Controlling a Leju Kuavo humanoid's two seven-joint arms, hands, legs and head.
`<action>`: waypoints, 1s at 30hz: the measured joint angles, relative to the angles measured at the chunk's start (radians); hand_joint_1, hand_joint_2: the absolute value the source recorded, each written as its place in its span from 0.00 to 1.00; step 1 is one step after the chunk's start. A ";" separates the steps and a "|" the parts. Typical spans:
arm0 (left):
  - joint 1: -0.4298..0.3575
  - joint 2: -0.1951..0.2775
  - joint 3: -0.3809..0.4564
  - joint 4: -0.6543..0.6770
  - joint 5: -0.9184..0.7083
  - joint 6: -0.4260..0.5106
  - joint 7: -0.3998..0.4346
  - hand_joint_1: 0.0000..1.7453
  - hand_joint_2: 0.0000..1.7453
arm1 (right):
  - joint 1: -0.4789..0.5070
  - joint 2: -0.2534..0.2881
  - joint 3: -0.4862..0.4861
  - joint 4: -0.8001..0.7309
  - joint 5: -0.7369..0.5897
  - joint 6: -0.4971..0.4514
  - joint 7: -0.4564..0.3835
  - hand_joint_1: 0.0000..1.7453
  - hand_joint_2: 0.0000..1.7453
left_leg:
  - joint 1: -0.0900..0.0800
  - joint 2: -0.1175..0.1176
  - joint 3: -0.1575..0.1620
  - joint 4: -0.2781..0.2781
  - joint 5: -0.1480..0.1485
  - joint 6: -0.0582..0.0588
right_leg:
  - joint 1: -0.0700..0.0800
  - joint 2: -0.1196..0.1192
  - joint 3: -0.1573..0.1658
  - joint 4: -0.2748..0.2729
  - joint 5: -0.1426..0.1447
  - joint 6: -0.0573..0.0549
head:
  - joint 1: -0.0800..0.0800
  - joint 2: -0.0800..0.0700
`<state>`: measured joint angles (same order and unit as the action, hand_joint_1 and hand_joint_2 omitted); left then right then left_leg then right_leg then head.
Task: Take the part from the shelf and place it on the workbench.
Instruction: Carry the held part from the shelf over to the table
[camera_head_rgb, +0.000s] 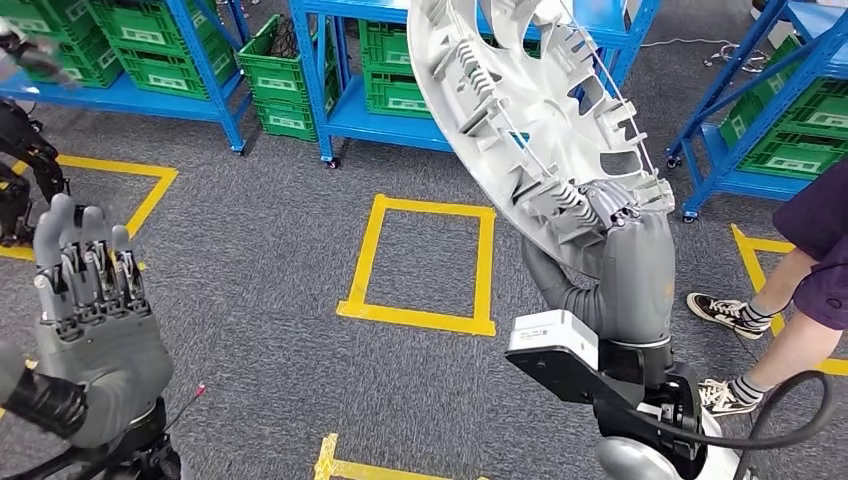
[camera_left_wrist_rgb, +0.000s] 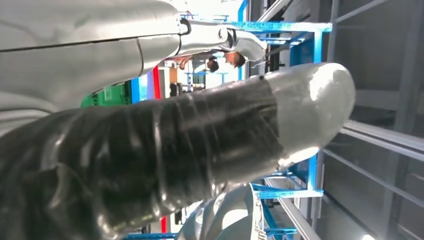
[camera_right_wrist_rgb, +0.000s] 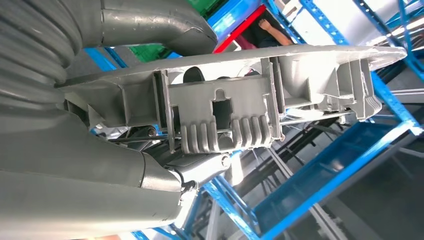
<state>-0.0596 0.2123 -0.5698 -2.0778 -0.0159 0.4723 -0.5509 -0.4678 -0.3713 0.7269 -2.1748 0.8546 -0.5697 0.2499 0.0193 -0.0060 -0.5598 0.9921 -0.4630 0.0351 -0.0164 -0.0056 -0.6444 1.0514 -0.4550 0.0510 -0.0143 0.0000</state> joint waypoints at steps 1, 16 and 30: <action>0.000 0.000 0.000 0.000 0.000 0.000 0.000 0.00 0.00 | 0.000 -0.001 0.000 0.000 0.000 0.001 0.000 1.00 1.00 | 0.000 0.001 -0.007 -0.001 0.007 0.007 | -0.001 0.000 -0.025 0.057 -0.037 0.002 | 0.007 0.000; 0.004 0.000 0.001 0.000 -0.002 0.007 -0.002 0.00 0.00 | -0.001 -0.004 -0.002 -0.001 0.000 0.016 0.003 1.00 1.00 | -0.018 0.005 -0.083 0.006 0.067 0.001 | 0.023 -0.004 0.107 -0.068 -0.029 -0.028 | 0.026 0.000; 0.011 0.005 0.010 -0.008 -0.021 0.032 -0.003 0.00 0.00 | 0.000 -0.005 -0.005 -0.001 0.001 0.024 0.009 1.00 1.00 | -0.012 -0.004 -0.065 -0.023 0.076 0.019 | 0.014 -0.002 0.065 0.018 -0.083 -0.008 | 0.020 0.000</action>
<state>-0.0482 0.2172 -0.5600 -2.0855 -0.0365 0.5040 -0.5540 -0.4673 -0.3764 0.7219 -2.1755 0.8554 -0.5459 0.2591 0.0069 -0.0101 -0.6248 0.9686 -0.3872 0.0543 -0.0025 -0.0078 -0.5797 1.0692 -0.5381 0.0431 0.0055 0.0000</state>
